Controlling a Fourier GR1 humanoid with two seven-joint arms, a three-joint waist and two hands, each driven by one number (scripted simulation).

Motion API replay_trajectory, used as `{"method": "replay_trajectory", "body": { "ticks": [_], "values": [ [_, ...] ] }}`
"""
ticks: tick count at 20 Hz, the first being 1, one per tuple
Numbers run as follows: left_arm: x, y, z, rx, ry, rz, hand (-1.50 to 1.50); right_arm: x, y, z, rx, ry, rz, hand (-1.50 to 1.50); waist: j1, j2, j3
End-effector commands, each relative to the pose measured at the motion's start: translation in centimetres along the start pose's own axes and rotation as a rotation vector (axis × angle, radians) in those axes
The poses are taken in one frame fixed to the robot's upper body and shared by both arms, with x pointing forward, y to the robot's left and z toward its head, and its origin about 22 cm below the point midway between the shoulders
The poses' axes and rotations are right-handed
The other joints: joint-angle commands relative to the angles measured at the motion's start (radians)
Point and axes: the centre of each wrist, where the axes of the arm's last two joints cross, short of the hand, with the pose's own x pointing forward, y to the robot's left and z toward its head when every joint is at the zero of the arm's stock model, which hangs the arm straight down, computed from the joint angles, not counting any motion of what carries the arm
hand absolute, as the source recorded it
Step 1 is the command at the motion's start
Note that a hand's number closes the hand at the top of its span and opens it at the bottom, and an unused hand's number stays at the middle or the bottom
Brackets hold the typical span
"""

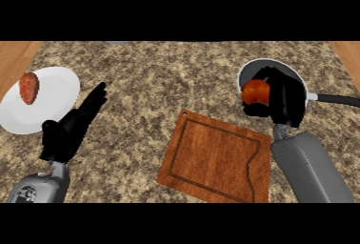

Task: Pick the tomato from the cutting board and place it in the pan

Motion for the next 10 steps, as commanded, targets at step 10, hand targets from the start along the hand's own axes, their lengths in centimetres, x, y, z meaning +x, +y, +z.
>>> {"method": "replay_trajectory", "body": {
  "ticks": [10],
  "values": [
    [1.4, 0.1, -1.3, -0.004, -0.030, -0.003, 0.00, -7.5, 2.6, -6.7, -0.036, 0.020, 0.014, 1.50, 0.011, 0.004, 0.000]
  ]
}}
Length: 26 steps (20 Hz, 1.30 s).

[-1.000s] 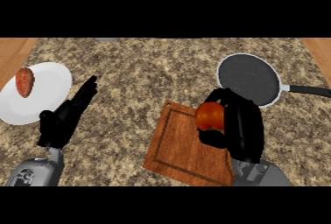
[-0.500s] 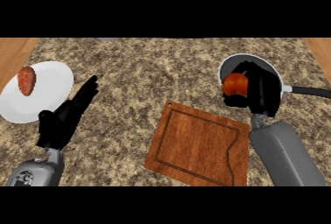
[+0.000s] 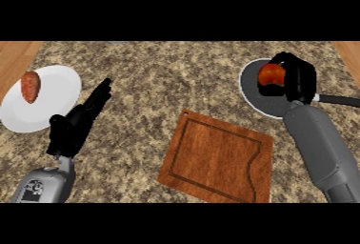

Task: Pick the tomato from the cutting board and place it in the pan

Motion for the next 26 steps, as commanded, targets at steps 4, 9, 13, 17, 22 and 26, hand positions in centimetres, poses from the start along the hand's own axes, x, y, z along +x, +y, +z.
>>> {"method": "replay_trajectory", "body": {
  "ticks": [4, 9, 13, 17, 22, 26],
  "values": [
    [-0.5, 1.5, -0.1, -0.005, 0.004, 0.001, 0.00, -4.2, 0.8, -0.5, -0.003, 0.001, 0.026, 1.50, 0.002, 0.001, 0.000],
    [-0.7, 0.2, 0.6, -0.030, -0.008, -0.003, 0.00, -7.0, -1.1, -1.7, 0.073, 0.302, 0.044, 1.50, 0.026, 0.013, 0.000],
    [1.2, -1.9, -0.5, -0.025, -0.021, 0.002, 0.00, -7.3, -0.7, -1.5, 0.248, 0.296, 0.046, -1.50, 0.044, 0.021, 0.003],
    [0.2, -1.3, -0.1, -0.053, -0.030, 0.008, 0.00, -8.6, -1.8, -1.6, 0.194, 0.268, -0.069, -1.50, 0.054, 0.030, 0.006],
    [0.4, -1.0, -0.5, -0.043, -0.037, 0.002, 0.00, -7.0, -2.1, -2.9, 0.076, 0.233, -0.327, -1.50, 0.043, 0.028, 0.007],
    [0.4, -2.1, -0.2, -0.046, -0.024, 0.018, 0.00, -8.4, -2.6, -2.5, -0.026, 0.225, -0.525, -1.50, 0.036, 0.025, 0.008]
  ]
}}
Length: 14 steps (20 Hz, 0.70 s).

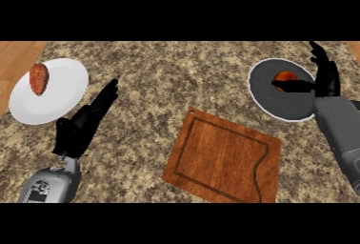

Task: Pick the tomato from the cutting board and place it in the pan

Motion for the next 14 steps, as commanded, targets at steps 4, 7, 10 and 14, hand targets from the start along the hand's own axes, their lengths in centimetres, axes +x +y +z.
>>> {"method": "replay_trajectory", "body": {
  "ticks": [4, 7, 10, 14],
  "values": [
    [0.6, 0.9, -0.4, 0.023, -0.005, -0.008, 0.00, -1.5, -3.8, -0.9, -0.008, -0.015, -0.312, -1.50, -0.002, 0.000, -0.001],
    [-0.5, 0.4, 0.4, 0.031, 0.001, 0.010, 0.00, -5.6, -5.2, 1.2, 0.039, -0.031, -0.365, -1.50, -0.014, -0.007, -0.002],
    [-1.9, 0.9, 0.7, 0.036, 0.023, -0.011, 0.00, -8.0, -6.0, 2.6, 0.076, -0.053, -0.387, -1.50, -0.025, -0.012, -0.003],
    [-0.9, 0.8, 0.6, 0.016, 0.021, -0.005, 0.00, -10.0, -6.7, 4.1, 0.031, -0.165, -0.419, -1.50, -0.024, -0.014, -0.002]
  ]
}}
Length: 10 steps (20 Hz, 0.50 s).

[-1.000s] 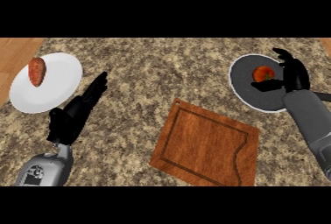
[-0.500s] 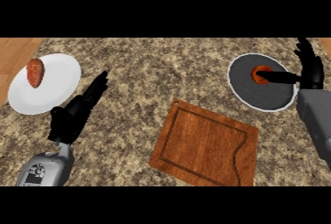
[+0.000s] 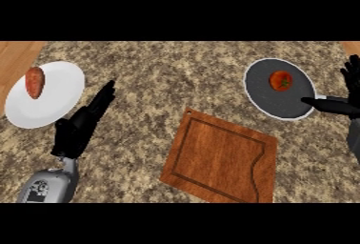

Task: Pick the tomato from the cutting board and place it in the pan

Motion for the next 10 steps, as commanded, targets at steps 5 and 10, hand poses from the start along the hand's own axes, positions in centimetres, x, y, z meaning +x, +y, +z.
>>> {"method": "replay_trajectory", "body": {
  "ticks": [5, 10],
  "values": [
    [-0.2, 1.3, 1.4, 0.026, 0.018, 0.011, 0.00, -4.2, -2.7, 5.0, 0.028, -0.093, -0.071, -1.50, -0.022, -0.015, -0.003],
    [-0.4, 0.1, 0.8, 0.034, 0.028, 0.006, 0.00, -4.6, -2.6, 5.5, 0.041, -0.078, -0.072, -1.50, -0.027, -0.017, -0.003]
  ]
}}
